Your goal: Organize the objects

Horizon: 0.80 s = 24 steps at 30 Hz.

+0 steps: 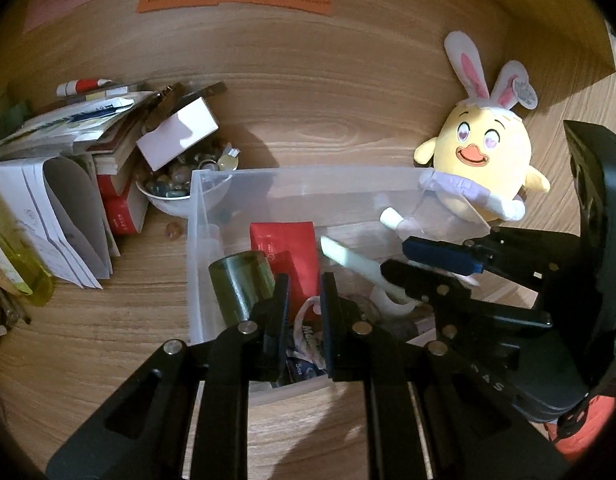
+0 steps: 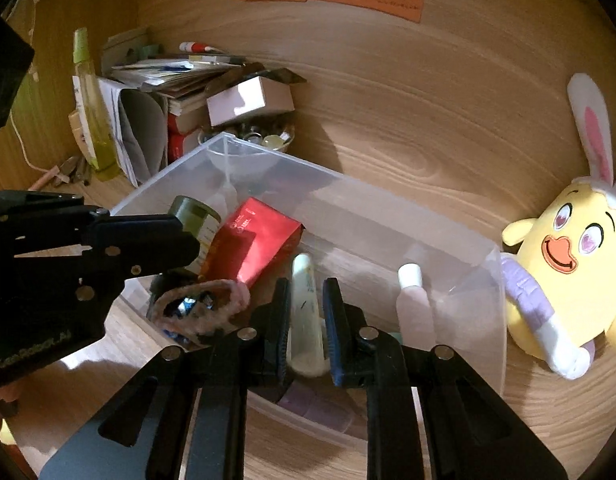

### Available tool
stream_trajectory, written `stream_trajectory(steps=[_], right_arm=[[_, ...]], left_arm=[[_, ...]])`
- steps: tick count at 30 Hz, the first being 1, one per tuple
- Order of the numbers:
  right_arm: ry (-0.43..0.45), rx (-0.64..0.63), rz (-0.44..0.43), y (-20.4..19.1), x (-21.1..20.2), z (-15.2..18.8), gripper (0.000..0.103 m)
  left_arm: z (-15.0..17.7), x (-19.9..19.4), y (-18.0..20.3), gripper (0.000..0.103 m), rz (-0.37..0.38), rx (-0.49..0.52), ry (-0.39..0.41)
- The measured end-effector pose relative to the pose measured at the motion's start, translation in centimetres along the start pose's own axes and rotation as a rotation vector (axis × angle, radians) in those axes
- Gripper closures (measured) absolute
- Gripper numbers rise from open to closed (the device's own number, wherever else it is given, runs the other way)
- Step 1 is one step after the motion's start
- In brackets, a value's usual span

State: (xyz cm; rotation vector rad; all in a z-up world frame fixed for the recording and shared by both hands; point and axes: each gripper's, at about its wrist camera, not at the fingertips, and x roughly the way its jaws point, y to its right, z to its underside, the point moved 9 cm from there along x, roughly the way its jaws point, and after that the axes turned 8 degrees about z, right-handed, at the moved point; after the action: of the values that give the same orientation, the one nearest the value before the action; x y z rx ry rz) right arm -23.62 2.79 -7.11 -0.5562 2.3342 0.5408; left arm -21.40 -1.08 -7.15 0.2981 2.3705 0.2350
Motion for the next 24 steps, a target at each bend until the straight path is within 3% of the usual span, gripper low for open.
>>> stream_trajectory(steps=[10,12,13,16,24], right_arm=[[0.030,0.064,-0.029,1.3,-2.7,-0.3,0.078],[0.036,0.071,-0.027,1.6,-3.3,-0.1,0.076],[0.041,0.076,-0.027,1.7,-3.6,0.0,0.075],[0.060,0.085,-0.014,2.3,-4.7,0.3,0.061],[0.117,0.123,0.034,3.8,-7.8,1.3,0.027]], left_arm=[[-0.5,-1.9,1.5,0.091,0.005,0.033,0.040],[-0.5,-2.2,1.5,0.084,0.004,0.030,0.045],[-0.5,-2.4,1.5,0.076,0.002,0.028,0.050],[-0.5,-3.2,1.6,0.058,-0.011,0.033,0.075],[-0.1,-5.3,2.0,0.034,-0.030,0.042,0.114]])
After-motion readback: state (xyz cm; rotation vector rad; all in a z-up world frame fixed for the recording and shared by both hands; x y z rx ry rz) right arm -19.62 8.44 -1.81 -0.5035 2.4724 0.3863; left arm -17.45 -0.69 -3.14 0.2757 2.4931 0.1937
